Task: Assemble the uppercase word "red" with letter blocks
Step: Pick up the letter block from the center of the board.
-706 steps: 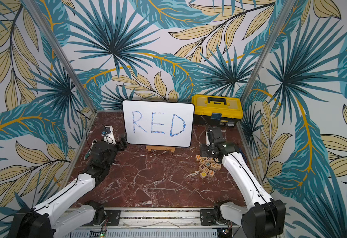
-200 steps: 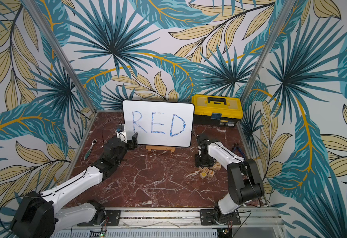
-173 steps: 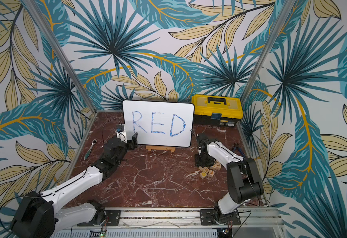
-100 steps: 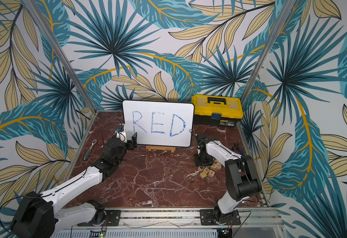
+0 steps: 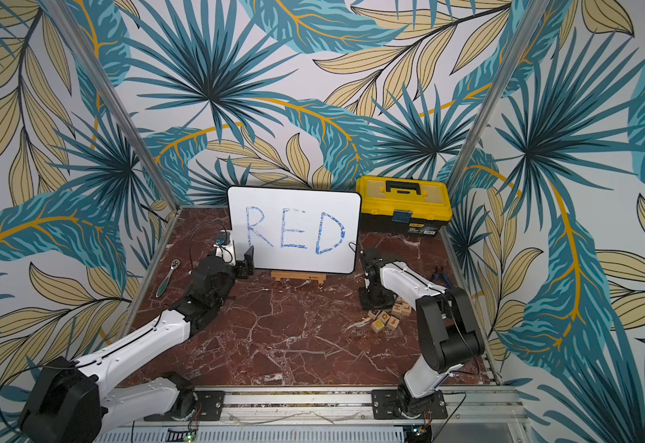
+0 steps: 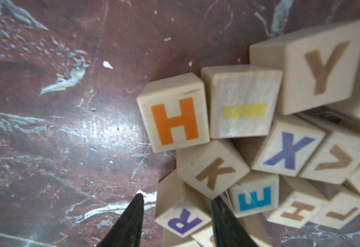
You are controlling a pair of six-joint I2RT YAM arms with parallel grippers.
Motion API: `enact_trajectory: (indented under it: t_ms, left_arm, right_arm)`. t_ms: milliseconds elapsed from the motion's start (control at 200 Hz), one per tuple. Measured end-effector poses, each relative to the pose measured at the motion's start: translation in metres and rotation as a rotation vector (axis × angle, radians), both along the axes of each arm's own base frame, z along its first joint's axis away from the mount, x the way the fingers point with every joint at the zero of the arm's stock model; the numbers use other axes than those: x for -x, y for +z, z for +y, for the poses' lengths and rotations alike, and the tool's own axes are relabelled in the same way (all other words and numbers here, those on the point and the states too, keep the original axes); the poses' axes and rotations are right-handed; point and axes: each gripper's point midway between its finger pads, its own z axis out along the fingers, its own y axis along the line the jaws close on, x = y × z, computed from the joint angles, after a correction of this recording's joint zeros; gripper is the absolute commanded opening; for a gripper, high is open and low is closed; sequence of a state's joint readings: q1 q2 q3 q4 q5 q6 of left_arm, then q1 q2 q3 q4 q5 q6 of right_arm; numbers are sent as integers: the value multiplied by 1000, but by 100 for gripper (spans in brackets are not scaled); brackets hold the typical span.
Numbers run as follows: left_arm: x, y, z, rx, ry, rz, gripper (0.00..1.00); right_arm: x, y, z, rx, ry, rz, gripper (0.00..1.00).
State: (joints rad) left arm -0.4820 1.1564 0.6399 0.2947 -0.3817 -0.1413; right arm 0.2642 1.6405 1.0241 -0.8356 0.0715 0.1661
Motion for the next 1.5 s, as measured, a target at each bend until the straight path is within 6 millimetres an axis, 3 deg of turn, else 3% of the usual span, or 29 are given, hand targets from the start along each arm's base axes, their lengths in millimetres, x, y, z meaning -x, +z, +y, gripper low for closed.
enact_trajectory:
  t_ms: [816,1112,1497]
  left_arm:
    - [5,8,3,7,3,-22,79]
    - [5,8,3,7,3,-22,79]
    - [6,12,4,12,5,-33,79]
  right_arm:
    - [12,-12,-1,66,-45,19,55]
    - [12,-15,-4,92,-61,4,49]
    - [7,-12,-5,108,-54,-19,34]
